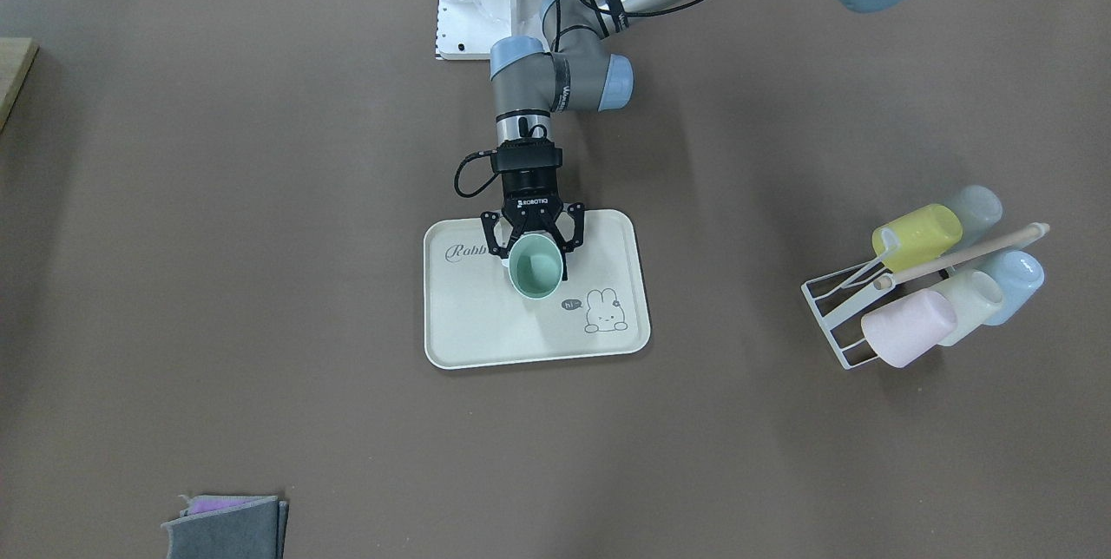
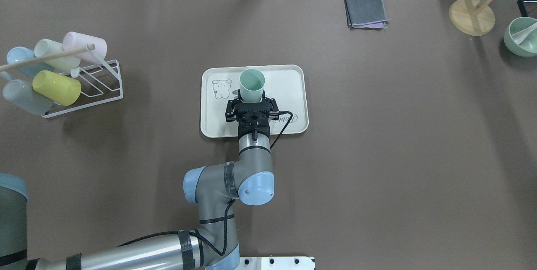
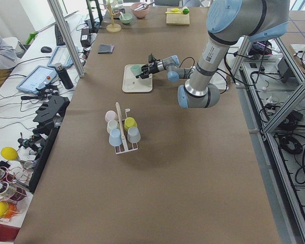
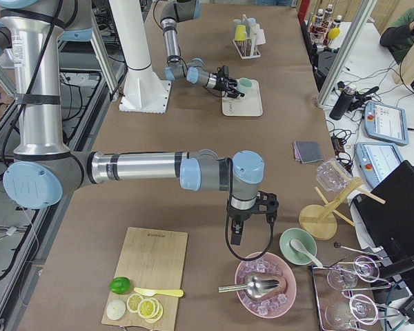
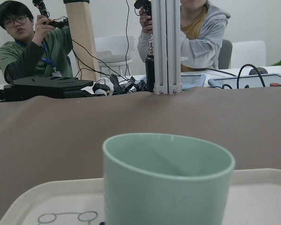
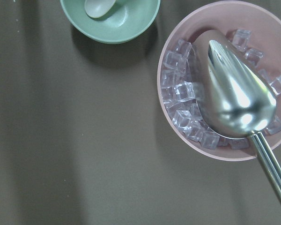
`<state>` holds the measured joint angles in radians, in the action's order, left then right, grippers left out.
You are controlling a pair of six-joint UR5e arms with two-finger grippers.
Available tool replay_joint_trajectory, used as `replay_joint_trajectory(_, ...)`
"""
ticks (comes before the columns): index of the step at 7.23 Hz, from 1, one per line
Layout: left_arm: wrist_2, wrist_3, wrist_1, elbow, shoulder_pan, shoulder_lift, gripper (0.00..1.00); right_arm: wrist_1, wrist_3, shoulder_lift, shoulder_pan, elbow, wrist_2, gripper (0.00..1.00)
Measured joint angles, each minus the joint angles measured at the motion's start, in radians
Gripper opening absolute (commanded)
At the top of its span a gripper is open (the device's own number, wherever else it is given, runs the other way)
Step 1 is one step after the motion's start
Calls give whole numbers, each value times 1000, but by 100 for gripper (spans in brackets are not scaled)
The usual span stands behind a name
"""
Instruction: Pick up and place green cup on tray
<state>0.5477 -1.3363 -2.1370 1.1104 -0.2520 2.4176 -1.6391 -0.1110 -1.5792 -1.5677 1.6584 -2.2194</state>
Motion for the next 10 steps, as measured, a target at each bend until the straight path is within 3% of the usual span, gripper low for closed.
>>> replay_joint_trajectory(5,10,-3,-28,-30,-1,3,17,2,-63,3,-5,0,-110,100)
replay_joint_trajectory(10,14,-20,-52,-38,0,3,63,2,-72,1,-5,-8,-94,100)
